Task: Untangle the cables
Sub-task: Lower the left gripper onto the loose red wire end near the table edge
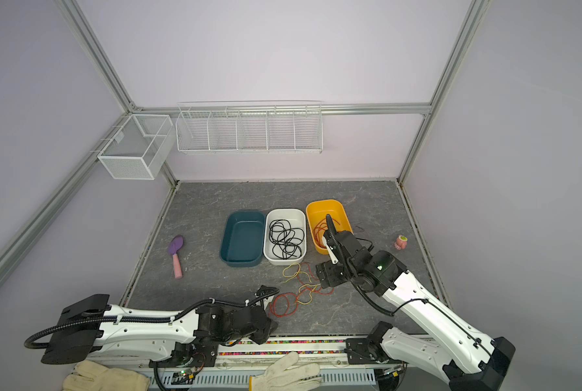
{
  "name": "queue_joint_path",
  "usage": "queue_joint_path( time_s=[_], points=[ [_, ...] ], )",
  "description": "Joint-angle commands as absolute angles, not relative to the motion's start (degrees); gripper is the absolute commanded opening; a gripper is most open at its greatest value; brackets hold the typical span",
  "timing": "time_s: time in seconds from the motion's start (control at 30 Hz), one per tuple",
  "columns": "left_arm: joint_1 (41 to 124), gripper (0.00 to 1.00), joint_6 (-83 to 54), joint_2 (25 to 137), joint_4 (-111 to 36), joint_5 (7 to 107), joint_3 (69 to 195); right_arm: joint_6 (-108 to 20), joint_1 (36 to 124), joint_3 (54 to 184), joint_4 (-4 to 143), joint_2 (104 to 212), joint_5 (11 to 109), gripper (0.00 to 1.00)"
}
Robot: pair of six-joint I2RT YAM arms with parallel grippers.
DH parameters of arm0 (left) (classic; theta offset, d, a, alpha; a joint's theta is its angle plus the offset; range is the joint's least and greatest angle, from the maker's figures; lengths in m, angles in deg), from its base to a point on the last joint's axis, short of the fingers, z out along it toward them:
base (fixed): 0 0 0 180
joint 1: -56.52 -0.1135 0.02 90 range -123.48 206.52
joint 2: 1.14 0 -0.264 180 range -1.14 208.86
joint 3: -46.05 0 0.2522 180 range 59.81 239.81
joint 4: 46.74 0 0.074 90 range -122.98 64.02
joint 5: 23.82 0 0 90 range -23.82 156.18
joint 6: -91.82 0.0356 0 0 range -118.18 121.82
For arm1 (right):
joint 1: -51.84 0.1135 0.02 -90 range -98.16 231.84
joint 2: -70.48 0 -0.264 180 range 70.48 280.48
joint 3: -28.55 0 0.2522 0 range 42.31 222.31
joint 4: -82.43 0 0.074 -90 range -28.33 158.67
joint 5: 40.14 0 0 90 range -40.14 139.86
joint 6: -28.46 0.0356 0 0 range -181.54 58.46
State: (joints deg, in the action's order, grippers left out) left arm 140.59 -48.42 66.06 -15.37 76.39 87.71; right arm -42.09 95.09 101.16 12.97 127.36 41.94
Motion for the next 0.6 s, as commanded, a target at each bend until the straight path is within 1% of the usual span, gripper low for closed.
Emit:
queue_joint_path(
  time_s=[0.0, 0.17, 0.3, 0.57],
  points=[
    [140.80, 0.40, -48.75, 67.01, -16.14, 77.14, 88.15, -42.73, 95.65, 100.49, 12.22, 127.73, 41.07, 0.88],
    [140.80, 0.31, -48.69, 67.76, -14.38, 77.89, 89.45, -42.48, 95.88, 100.50, 12.06, 127.61, 40.60, 0.88],
    [140.83, 0.27, -48.71, 67.84, -11.22, 78.90, 91.14, -42.54, 96.13, 100.41, 12.03, 127.47, 40.46, 0.88],
    [140.80, 0.13, -48.47, 67.62, -11.13, 78.31, 91.01, -42.28, 96.64, 100.41, 11.85, 127.42, 39.81, 0.88]
  ],
)
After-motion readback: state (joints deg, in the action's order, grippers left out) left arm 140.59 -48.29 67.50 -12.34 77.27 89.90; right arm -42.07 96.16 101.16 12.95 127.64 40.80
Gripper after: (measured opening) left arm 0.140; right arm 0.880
